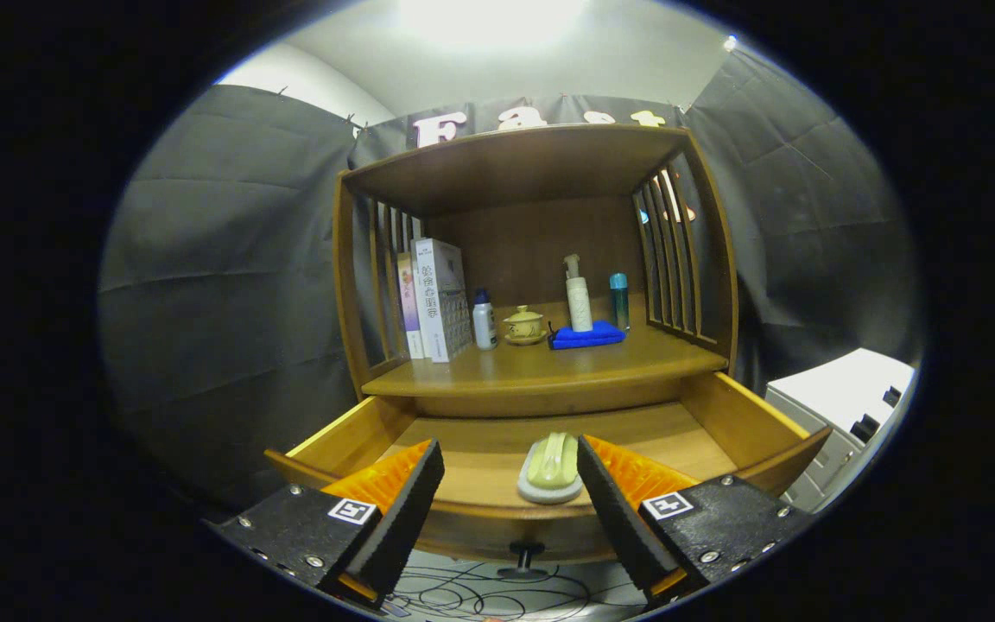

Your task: Pull open the drawer, take out the items inside it, and place them on the countertop above the cabinet.

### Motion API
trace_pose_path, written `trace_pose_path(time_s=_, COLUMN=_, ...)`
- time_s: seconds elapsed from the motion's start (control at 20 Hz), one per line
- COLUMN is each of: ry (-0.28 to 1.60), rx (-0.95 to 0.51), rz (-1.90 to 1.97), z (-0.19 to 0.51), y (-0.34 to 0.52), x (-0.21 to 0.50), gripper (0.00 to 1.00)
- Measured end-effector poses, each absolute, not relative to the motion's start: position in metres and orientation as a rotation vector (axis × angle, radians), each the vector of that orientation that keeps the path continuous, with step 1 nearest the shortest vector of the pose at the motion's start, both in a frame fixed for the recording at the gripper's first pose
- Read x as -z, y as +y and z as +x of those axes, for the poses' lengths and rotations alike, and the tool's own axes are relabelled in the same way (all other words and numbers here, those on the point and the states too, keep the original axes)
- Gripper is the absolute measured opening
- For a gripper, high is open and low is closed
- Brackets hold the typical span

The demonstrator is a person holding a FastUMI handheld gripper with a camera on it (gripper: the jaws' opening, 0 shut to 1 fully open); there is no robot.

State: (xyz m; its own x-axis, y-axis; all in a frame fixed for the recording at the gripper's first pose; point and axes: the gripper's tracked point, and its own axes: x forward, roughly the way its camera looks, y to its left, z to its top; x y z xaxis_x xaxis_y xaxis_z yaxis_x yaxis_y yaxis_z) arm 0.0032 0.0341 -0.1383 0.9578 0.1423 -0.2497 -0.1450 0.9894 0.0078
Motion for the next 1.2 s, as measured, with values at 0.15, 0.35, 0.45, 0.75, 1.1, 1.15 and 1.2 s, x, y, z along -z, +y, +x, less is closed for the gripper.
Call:
trace_pose_path(time_s=0.15, ry=0.334, rx=-0.167, rz=-0.01, z=0.031, y=0.048, x=0.139, gripper=0.96)
trace_pose_path(time_s=0.35, ry=0.426, rx=-0.084, rz=-0.092, z=0.074, y=0.037, x=0.148, gripper=0.96)
trace_pose_path(time_s=0.45, ry=0.491, rx=-0.038, rz=-0.14, z=0.094, y=0.029, x=0.16, gripper=0.96)
trace_pose_path(time_s=0.75, ry=0.725, rx=0.056, rz=-0.254, z=0.12, y=0.006, x=0.216, gripper=0.97)
trace_pose_path(time_s=1.1, ry=0.857, rx=0.088, rz=-0.275, z=0.126, y=0.001, x=0.248, gripper=0.86)
trace_pose_path(time_s=1.15, ry=0.869, rx=0.096, rz=-0.274, z=0.127, y=0.0, x=0.25, gripper=0.82)
trace_pose_path(time_s=1.2, ry=0.88, rx=0.111, rz=-0.28, z=0.127, y=-0.002, x=0.251, gripper=0.8)
